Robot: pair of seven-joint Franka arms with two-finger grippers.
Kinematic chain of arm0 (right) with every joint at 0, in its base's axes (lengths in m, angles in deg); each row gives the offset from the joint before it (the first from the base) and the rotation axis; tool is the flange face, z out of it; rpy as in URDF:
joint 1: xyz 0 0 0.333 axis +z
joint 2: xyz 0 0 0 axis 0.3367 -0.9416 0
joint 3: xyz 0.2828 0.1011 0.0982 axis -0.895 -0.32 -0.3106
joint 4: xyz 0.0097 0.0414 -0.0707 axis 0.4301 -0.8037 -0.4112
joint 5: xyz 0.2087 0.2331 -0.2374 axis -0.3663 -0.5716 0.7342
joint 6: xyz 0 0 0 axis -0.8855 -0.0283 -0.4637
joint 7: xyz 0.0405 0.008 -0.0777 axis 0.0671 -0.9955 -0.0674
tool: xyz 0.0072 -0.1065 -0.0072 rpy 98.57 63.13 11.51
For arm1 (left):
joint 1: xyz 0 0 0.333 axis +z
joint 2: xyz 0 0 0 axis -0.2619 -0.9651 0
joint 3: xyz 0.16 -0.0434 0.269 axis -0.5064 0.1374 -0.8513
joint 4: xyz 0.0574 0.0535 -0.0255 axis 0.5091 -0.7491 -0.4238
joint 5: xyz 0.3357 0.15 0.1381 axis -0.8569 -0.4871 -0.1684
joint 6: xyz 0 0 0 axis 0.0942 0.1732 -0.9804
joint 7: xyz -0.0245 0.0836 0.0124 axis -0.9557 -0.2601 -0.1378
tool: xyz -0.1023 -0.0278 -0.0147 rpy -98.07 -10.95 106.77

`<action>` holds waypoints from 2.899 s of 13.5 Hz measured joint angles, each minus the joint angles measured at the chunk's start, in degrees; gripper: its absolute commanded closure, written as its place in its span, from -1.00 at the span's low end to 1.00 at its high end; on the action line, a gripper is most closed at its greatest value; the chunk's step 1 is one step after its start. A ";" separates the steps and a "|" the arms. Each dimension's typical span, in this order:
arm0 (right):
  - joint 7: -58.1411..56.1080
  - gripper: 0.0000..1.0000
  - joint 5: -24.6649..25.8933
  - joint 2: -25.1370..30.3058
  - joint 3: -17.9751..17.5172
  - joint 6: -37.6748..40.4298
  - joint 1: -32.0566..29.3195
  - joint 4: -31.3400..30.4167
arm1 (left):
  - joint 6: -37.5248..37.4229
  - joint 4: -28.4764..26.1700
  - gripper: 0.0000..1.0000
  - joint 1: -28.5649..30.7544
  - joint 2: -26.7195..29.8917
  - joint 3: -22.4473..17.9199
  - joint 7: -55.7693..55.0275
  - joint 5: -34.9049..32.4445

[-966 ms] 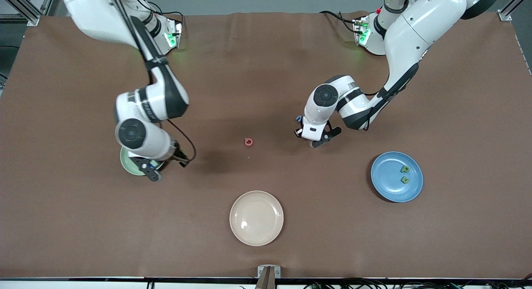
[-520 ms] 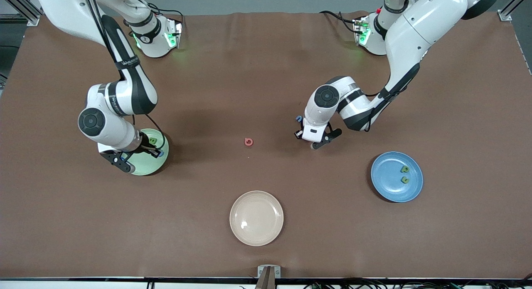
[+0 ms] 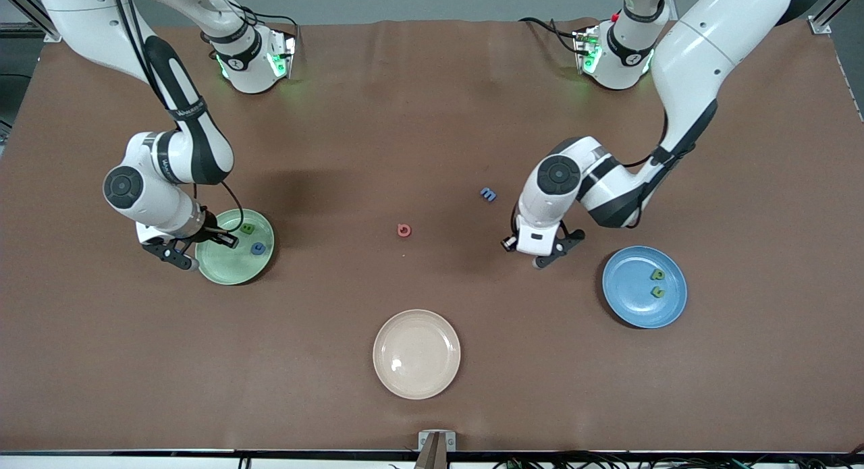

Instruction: Sort upper and lower case letters into plates

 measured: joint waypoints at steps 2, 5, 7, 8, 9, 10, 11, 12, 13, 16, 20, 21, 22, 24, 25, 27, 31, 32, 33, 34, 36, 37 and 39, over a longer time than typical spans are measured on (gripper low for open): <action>-2.01 0.89 0.00 -0.01 -0.02 -1.23 -1.06 -0.58 | -1.03 0.18 0.94 3.44 1.10 -0.03 6.35 -0.01; -3.62 -0.13 0.00 -0.18 -0.03 -2.10 -2.40 -1.36 | -1.06 0.20 0.94 8.54 1.23 -0.05 15.08 -0.01; -3.65 -1.00 0.00 -0.45 -0.20 -2.26 -2.46 -1.53 | -1.05 0.30 0.94 10.70 1.29 -0.01 19.53 -0.01; -3.65 -1.00 0.00 -0.48 -0.36 -2.30 -2.45 -1.54 | -1.05 0.35 0.94 11.65 1.38 -0.03 21.79 -0.01; -3.63 -1.00 0.00 -0.48 -0.51 -2.30 -2.45 -1.54 | -1.05 0.36 0.94 12.70 1.48 -0.02 24.04 -0.01; -3.51 -1.00 0.00 -0.48 -0.69 -2.17 -2.42 -1.51 | -1.06 0.37 0.94 13.78 1.54 -0.02 26.28 -0.01; -2.68 -1.00 -0.04 -0.48 -1.01 -1.74 -2.20 -1.37 | -1.06 0.37 0.94 14.70 1.54 -0.05 28.19 -0.01; -0.18 -1.00 -0.06 -0.44 -1.51 -0.95 -1.33 -0.98 | -1.06 0.36 0.94 15.58 1.54 -0.07 30.05 -0.01; 4.39 -1.00 -0.09 -0.39 -1.91 -0.14 0.61 -0.21 | -1.07 0.36 0.94 16.40 1.54 -0.09 31.68 -0.01; 25.03 -1.00 -0.10 -0.54 -2.64 0.92 11.47 3.85 | -1.08 0.33 0.94 18.11 1.54 -0.11 34.99 -0.01; 48.80 -1.00 -0.10 -5.09 -2.84 4.41 23.86 12.01 | -1.18 0.14 0.95 19.32 1.54 -0.19 37.33 -0.01; 53.03 -1.00 -0.10 -6.76 -2.83 4.62 25.60 13.95 | -1.21 0.05 0.95 19.35 1.53 -0.26 37.36 -0.01; 56.95 -1.00 -0.10 -8.45 -2.81 4.63 27.14 15.67 | -1.22 -0.05 0.95 19.39 1.52 -0.34 37.36 -0.01; 63.98 -0.99 -0.10 -11.80 -2.79 4.57 29.96 18.77 | -1.22 -0.13 0.94 19.49 1.47 -0.58 37.43 -0.64; 67.29 -0.99 -0.10 -13.51 -2.77 4.52 31.11 20.49 | -1.23 -0.19 0.93 19.83 1.36 -0.72 37.43 -2.18; 73.05 -0.93 -0.10 -16.94 -2.75 4.48 32.87 24.48 | -1.22 -0.29 0.46 21.53 0.39 -0.86 37.43 -6.08; 80.81 -0.80 -0.10 -19.95 -2.72 4.58 34.59 28.28 | -0.76 -0.23 -1.00 23.78 -1.49 -0.86 37.62 -8.43; 82.50 -0.77 -0.10 -20.01 -2.72 4.59 34.71 28.34 | -0.76 -0.15 -1.00 23.77 -1.45 -0.67 37.62 -8.43; 84.18 -0.75 -0.10 -20.01 -2.71 4.59 34.79 28.34 | -0.77 -0.04 -1.00 23.75 -1.37 -0.30 37.61 -8.43; 86.11 -0.73 -0.10 -20.02 -2.71 4.59 34.87 28.35 | -0.82 -0.03 -1.00 23.75 -1.15 0.40 37.49 -8.43; 89.84 -0.71 -0.10 -20.06 -2.70 4.60 35.30 28.35 | -1.35 -0.67 -1.00 23.71 -0.36 2.98 34.84 -8.42; 91.52 -0.71 -0.10 -20.07 -2.71 4.63 35.74 28.36 | -2.13 -1.41 -1.00 23.64 -0.05 4.89 31.68 -8.42; 94.24 -0.58 -0.10 -20.14 -2.70 4.64 36.88 28.35 | -4.03 -3.37 -0.93 23.38 0.12 9.74 23.65 -8.42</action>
